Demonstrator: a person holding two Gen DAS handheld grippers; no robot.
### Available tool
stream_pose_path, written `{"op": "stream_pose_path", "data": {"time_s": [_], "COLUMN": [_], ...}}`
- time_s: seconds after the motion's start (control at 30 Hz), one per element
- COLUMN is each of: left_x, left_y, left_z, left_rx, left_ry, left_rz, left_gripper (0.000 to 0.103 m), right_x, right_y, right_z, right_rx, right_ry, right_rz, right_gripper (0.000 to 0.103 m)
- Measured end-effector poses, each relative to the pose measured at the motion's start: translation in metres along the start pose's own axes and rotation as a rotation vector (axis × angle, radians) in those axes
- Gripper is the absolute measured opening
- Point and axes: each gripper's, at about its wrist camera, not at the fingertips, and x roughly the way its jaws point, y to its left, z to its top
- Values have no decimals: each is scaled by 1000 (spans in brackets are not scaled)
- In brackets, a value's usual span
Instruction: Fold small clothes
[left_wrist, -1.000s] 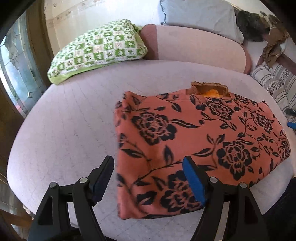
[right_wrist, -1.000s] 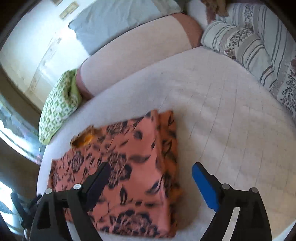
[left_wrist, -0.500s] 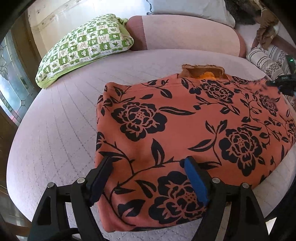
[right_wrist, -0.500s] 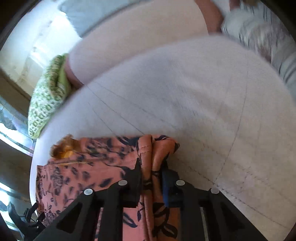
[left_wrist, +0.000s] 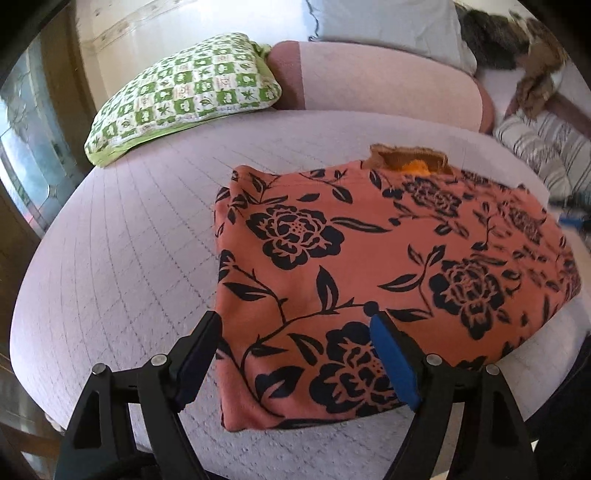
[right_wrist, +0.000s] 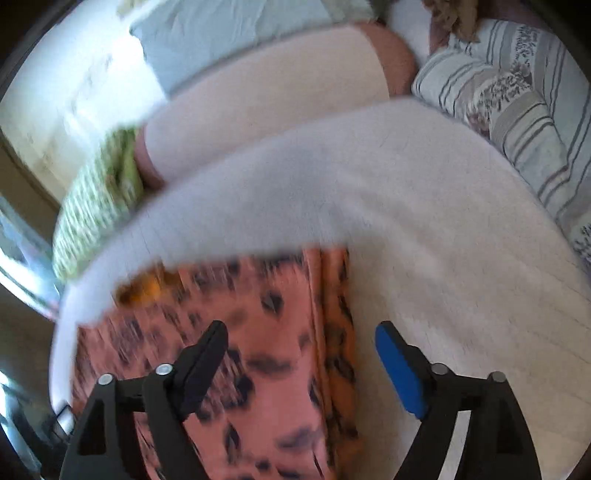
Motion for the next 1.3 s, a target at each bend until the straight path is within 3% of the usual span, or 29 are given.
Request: {"op": "stream_pose_path", "data": {"time_s": [0.03, 0.07, 0.1, 0.13, 0.3, 0.33, 0.4, 0.47, 0.53, 0.6, 0.7, 0.73, 0.8, 0.87, 0.93, 1.07, 1.17, 1.2, 1.27, 1.3], "left_x": [-2, -6, -10, -15, -21, -18, -15, -20, -21, -24, -31, -31, -31, -37, -41, -43, -37, -33, -24, -17], "left_y": [0, 0, 0, 0, 8, 9, 12, 13, 16, 20, 26, 26, 25, 27, 33, 58, 73, 77, 83, 84], "left_z": [0, 0, 0, -1, -12, -14, -19, -24, -25, -25, -18, -17, -15, -17, -18, -22, -25, -26, -28, -30], "left_rx": [-4, -6, -4, 4, -17, -35, -60, -48, -41, -60, -104, -108, -96, -84, -91, -213, -307, -332, -385, -403], "left_ry": [-3, -10, -17, -27, -23, -5, 26, 11, 11, 1, -35, -35, -28, -49, -59, -53, -30, -14, 15, 35], "left_rz": [-1, -6, -9, -7, 16, 11, 0, 8, 18, 18, -3, -9, 2, 11, 11, -5, -20, -25, -55, -73], "left_gripper": [83, 83, 83, 83, 83, 83, 83, 83, 83, 83, 83, 83, 83, 83, 83, 83, 83, 83, 83, 84], "right_x": [6, 13, 23, 27, -20, -12, 26, 18, 3, -18, -38, -32, -3, -10, -32, -39, -67, -81, -102, -109], "right_y": [2, 3, 4, 6, 25, 21, 2, -11, -10, -4, 1, -1, -18, -31, -21, 1, 17, 23, 36, 43], "right_z": [-9, -14, -20, -25, -22, -24, -36, -43, -41, -43, -47, -51, -56, -60, -55, -55, -58, -58, -59, -60], "right_rx": [-22, -30, -28, -27, -30, -21, 23, 109, 142, 111, 44, 23, 40, 119, 85, -25, -68, -89, -121, -136], "right_ry": [38, 80, 139, 162, -19, -3, 122, 61, 64, 11, -50, -20, 152, 129, 58, 54, -97, -160, -263, -314], "right_rz": [2, 15, 52, 41, 46, 17, -50, 21, 41, 8, -25, -25, 16, 84, 48, -126, -200, -211, -237, -221], "right_gripper": [83, 74, 23, 19, 16, 18, 27, 35, 78, 80, 91, 82, 25, 19, 19, 27, 28, 34, 77, 103]}}
